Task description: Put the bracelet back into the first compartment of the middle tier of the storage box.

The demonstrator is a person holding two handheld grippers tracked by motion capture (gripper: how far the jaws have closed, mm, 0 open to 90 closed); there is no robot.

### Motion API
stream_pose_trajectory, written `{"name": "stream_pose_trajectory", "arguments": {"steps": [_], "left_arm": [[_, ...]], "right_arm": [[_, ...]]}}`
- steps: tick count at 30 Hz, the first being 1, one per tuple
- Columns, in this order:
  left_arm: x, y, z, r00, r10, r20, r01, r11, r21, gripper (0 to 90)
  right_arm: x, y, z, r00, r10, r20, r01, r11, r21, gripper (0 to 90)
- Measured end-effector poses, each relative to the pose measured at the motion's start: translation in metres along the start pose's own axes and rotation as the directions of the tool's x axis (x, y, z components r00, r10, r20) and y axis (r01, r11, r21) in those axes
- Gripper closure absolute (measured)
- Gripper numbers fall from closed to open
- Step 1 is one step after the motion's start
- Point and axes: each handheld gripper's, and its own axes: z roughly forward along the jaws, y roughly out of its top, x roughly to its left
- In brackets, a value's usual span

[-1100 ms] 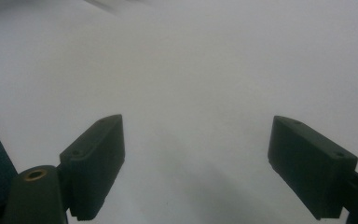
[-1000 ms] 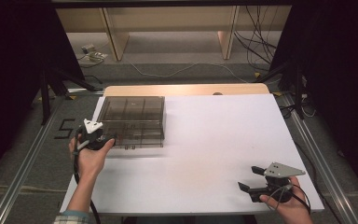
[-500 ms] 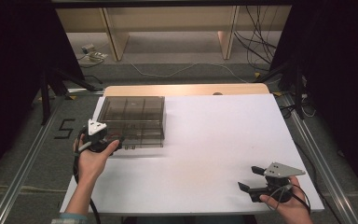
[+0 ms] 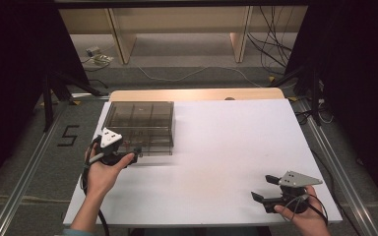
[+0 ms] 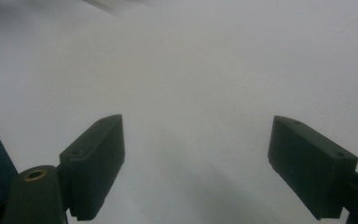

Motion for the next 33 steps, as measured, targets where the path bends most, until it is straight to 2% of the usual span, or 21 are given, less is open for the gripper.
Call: {"name": "stream_pose_trajectory", "arguments": {"steps": [7,17,27,33], "left_arm": [[-0.018,-0.005,0.0,0.9975,0.044,0.056,-0.044,0.999,0.005,24.6],[-0.041,-0.01,-0.002,0.987,0.089,0.133,-0.088,0.996,-0.02,24.6],[-0.053,-0.026,-0.005,0.9737,0.127,0.189,-0.127,0.9918,-0.014,24.1],[-0.057,-0.039,-0.009,0.969,0.137,0.206,-0.138,0.9904,-0.009,23.9]], "right_arm": [[-0.001,0.0,0.001,0.9999,-0.009,-0.005,0.009,1.0,-0.01,19.4],[0.0,0.0,0.001,1.0,-0.002,-0.005,0.002,1.0,0.0,19.4],[0.001,0.0,0.0,1.0,-0.003,-0.004,0.003,1.0,0.003,19.4],[0.001,0.0,0.0,1.0,-0.004,-0.006,0.004,1.0,0.003,19.4]]}}
